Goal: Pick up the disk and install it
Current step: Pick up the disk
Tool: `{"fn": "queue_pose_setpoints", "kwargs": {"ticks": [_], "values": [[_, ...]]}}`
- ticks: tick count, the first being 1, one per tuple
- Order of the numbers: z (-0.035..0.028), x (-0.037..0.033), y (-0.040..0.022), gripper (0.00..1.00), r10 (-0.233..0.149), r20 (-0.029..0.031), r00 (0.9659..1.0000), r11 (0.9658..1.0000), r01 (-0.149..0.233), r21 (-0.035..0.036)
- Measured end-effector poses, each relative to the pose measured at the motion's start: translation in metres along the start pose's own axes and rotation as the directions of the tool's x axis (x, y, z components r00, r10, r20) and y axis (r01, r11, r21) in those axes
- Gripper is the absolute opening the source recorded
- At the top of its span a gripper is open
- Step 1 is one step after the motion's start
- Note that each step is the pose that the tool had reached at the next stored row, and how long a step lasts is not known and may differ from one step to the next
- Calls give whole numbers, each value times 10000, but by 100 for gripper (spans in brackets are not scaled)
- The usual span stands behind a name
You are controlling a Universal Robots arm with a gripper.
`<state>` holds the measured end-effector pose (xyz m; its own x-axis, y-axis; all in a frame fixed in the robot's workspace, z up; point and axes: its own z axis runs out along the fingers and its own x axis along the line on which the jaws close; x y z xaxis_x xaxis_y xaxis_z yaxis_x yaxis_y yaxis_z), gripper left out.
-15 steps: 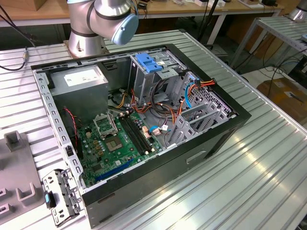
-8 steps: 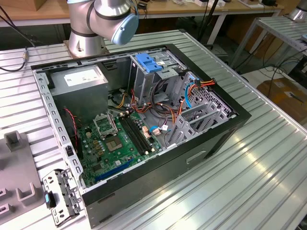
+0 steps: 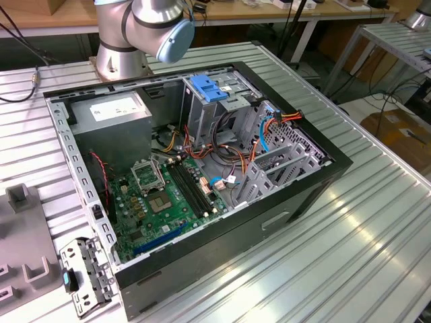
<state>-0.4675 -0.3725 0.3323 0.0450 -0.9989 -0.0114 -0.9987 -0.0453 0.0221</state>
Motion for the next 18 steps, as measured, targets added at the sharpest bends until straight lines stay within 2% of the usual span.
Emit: {"fn": "queue_pose_setpoints", "kwargs": {"ticks": [5, 9, 15, 18], "values": [[94, 0, 21, 53, -1, 17, 10000, 10000, 1, 27], [134, 0, 27, 53, -2, 53, 10000, 10000, 2, 31], [190, -8, 36, 53, -6, 254, 9997, 10000, 5, 40], [229, -9, 41, 53, -7, 298, 9996, 10000, 6, 45]]}}
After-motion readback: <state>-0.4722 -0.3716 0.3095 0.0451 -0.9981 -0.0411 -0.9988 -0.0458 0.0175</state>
